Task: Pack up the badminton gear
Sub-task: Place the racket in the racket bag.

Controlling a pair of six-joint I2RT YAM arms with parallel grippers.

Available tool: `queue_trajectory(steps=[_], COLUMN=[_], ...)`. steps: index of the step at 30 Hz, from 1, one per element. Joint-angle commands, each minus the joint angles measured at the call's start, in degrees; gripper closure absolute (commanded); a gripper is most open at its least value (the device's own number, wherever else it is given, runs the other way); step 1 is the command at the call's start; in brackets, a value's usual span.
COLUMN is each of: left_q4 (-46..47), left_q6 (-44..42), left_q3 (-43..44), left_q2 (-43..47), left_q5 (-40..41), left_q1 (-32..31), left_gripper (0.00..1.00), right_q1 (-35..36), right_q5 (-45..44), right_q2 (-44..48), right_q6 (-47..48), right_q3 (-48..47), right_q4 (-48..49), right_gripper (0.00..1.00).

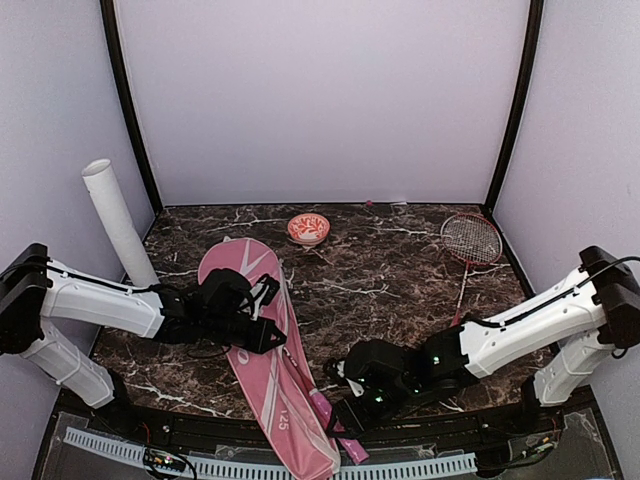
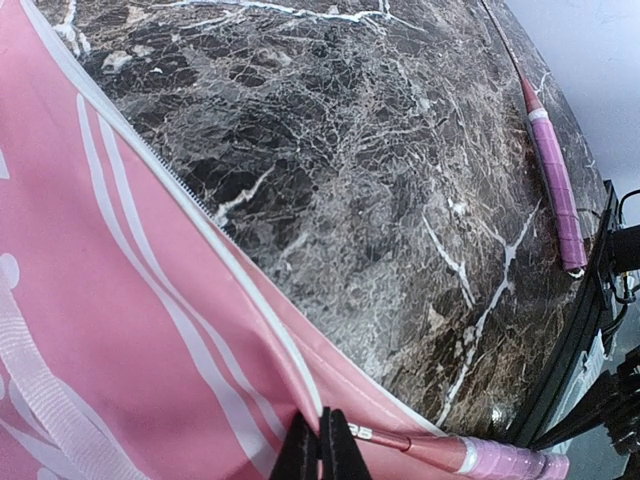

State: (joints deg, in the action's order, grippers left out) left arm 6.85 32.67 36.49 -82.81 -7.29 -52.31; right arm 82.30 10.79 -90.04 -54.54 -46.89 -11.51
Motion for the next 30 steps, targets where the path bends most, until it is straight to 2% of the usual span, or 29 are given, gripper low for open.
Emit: queue_trajectory(steps=[1,12,16,19,23,30], left_q4=[0.08,-0.30,-0.18,-0.17,0.04,0.61], left_q6=[0.32,0.01,-0.04,-0.17,-0.63,-2.00], left_q3=[-0.54,-0.63,-0.59,-0.63,-0.63,-0.46], left_q2=[1.96,2.54,2.56,2.48,2.30,2.00], left_q5=[1.05,0.87,0.76,0.66,0.32,-0.65], left_q1=[0.02,0.02,0.02,0.06,0.02,-0.16], left_gripper=[1.00,1.00,1.00,1.00,1.00,1.00], right_q1=[1.01,1.72,1.72,1.72,1.63,0.17], right_q5=[2.95,4.70,5.92,5.96,5.19,3.74], right_q2=[-0.20,-3.73,-5.02,-4.95,-4.02,-1.98], right_q6=[-3.79,-5.08,-6.21,-6.46,-6.69,-7.06], right_q3=[2.31,3.30,4.05,3.77,2.32,-1.02], right_q4=[3.01,4.81,6.81,6.77,4.49,2.39], right_gripper=[0.50,0.54,0.60,0.73,0.83,0.86])
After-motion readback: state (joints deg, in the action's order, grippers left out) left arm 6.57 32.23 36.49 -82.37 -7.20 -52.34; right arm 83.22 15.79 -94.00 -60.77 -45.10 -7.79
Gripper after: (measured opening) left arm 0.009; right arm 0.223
